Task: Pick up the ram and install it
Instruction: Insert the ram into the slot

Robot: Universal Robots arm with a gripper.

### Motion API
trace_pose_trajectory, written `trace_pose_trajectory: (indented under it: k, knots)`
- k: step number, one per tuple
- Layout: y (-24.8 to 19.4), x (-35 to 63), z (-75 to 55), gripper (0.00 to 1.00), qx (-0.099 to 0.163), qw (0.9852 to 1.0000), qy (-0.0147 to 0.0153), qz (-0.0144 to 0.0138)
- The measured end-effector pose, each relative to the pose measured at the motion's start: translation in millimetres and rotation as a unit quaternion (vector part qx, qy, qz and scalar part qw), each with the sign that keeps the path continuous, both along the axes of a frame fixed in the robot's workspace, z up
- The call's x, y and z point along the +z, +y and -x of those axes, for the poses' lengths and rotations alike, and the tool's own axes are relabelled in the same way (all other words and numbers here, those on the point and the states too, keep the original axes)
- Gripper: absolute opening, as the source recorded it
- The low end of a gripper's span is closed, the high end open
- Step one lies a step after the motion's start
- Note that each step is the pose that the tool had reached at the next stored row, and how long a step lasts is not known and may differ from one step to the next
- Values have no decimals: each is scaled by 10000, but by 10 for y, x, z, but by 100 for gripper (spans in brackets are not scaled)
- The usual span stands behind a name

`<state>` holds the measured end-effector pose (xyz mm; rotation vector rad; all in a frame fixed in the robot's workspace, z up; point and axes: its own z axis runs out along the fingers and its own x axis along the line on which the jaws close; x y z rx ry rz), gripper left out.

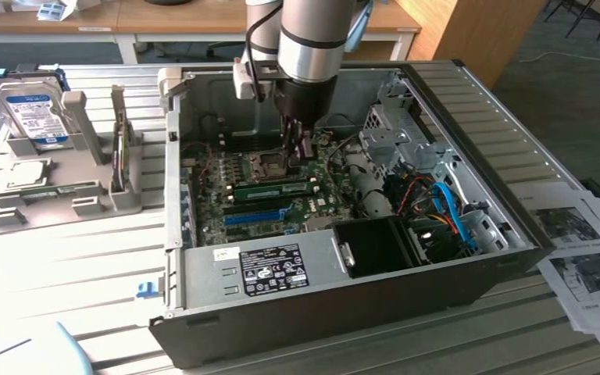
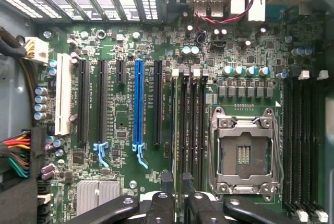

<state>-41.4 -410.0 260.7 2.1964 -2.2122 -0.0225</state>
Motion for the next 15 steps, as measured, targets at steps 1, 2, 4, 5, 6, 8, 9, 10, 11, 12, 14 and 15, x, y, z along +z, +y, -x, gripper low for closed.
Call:
trace_pose_trajectory:
  k: [1, 2, 4, 5, 6, 8, 9, 10, 11, 12, 14, 15]
  knots:
    - [0, 11, 0, 18, 0, 10000, 0, 0]
    - [0, 22, 0, 18, 0, 10000, 0, 0]
    - [0, 44, 0, 18, 0, 10000, 0, 0]
    - [0, 55, 0, 18, 0, 10000, 0, 0]
    - [0, 67, 0, 18, 0, 10000, 0, 0]
    - [0, 90, 0, 18, 0, 10000, 0, 0]
    - [0, 102, -1, 18, 0, 10000, 0, 0]
    - [0, 114, -1, 18, 0, 10000, 0, 0]
    - [0, 126, -1, 18, 0, 10000, 0, 0]
    - [0, 139, -1, 18, 0, 10000, 0, 0]
    - [0, 163, -1, 18, 0, 10000, 0, 0]
    - [0, 174, -1, 18, 0, 10000, 0, 0]
